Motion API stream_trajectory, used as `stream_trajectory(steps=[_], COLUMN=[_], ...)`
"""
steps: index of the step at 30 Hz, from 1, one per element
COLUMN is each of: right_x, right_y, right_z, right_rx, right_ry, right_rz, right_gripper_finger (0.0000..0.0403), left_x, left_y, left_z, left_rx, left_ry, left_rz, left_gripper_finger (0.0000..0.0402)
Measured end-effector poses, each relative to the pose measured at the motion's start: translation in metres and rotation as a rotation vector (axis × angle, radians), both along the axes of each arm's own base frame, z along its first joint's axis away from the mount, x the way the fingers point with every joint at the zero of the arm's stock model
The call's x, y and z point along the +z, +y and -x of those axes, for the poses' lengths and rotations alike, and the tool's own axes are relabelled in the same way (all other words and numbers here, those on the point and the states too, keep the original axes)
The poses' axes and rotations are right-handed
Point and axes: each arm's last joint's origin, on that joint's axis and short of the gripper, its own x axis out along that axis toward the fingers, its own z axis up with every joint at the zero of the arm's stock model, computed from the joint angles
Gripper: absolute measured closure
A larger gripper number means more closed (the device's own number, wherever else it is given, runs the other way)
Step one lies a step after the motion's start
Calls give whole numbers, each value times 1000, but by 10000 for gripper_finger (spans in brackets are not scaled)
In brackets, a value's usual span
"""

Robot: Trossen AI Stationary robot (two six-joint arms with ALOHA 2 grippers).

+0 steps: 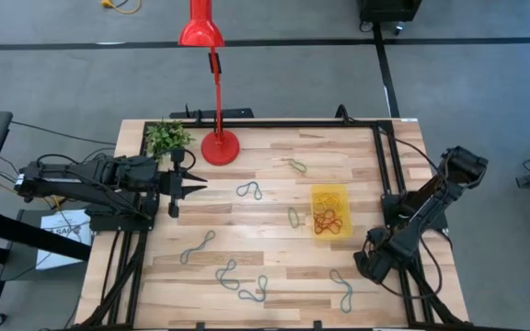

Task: Pick and place items into bin
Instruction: Put the red rubber band into the yellow bin

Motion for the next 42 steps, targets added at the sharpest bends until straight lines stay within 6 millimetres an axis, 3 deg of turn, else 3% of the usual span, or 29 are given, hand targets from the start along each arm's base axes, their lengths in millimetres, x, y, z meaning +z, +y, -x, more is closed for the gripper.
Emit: stream_trajectory(steps=[24, 32, 42], right_x=[-16, -14, -14], right_y=[-2, -7, -12], right_z=[-4, -9, -15], right_rx=[56, 283, 377], right_ry=[8, -42, -48], right_rz=[50, -19, -58], right_gripper_finger=[310, 349, 399], left_x=[0, 0, 0], left_y=[0, 0, 0], left_z=[0, 0, 0], left_rx=[-3, -4, -4], left_ry=[0, 1, 0], left_rz=[1, 1, 1], left_gripper_finger=[344, 344, 344])
